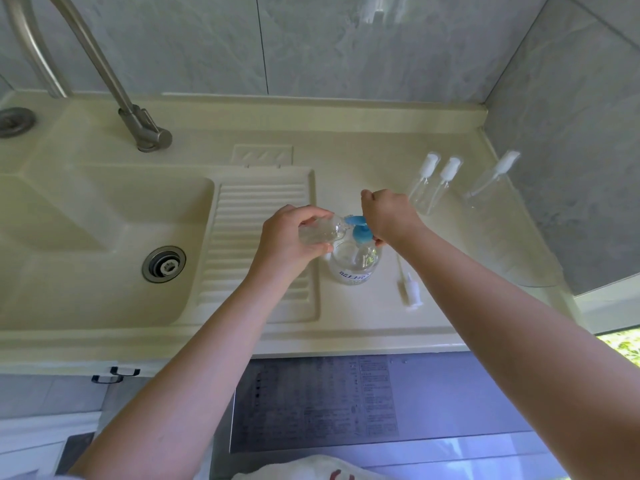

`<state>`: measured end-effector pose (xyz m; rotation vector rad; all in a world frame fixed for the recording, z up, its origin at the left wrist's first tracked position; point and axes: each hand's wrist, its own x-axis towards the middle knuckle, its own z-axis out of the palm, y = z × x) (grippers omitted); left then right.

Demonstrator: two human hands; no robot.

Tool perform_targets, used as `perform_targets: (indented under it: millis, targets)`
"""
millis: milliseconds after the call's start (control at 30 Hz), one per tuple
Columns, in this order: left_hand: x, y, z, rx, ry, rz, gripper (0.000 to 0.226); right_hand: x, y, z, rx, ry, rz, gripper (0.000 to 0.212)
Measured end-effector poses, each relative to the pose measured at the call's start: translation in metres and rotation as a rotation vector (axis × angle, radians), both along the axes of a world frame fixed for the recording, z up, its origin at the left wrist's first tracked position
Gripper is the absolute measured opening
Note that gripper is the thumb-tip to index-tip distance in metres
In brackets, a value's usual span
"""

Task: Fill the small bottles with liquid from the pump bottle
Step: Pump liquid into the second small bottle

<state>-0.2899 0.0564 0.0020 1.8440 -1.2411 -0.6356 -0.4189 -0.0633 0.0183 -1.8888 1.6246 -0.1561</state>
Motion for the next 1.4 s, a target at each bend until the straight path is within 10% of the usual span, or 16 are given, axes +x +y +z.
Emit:
perform_targets:
  millis: [767, 967, 1067, 1400]
  targets:
    - [0.002, 0.002, -0.003, 0.015, -0.015, 0.0, 0.051, 0.0, 0.011, -0.005, -0.184, 0.108, 0.077, 0.039]
    - [0.003, 0.002, -0.001, 0.005, -0.019, -0.001, 0.051, -0.002, 0.003, 0.001, 0.029, -0.053, -0.05, 0.043]
    - [0.002, 0.003, -0.002, 0.007, -0.023, 0.002, 0.051, 0.0, 0.004, -0.002, 0.071, -0.081, -0.104, 0.015]
    - [0.0, 0.002, -0.002, 0.024, -0.038, -0.002, 0.051, -0.002, 0.008, -0.005, -0.083, 0.016, 0.019, 0.049]
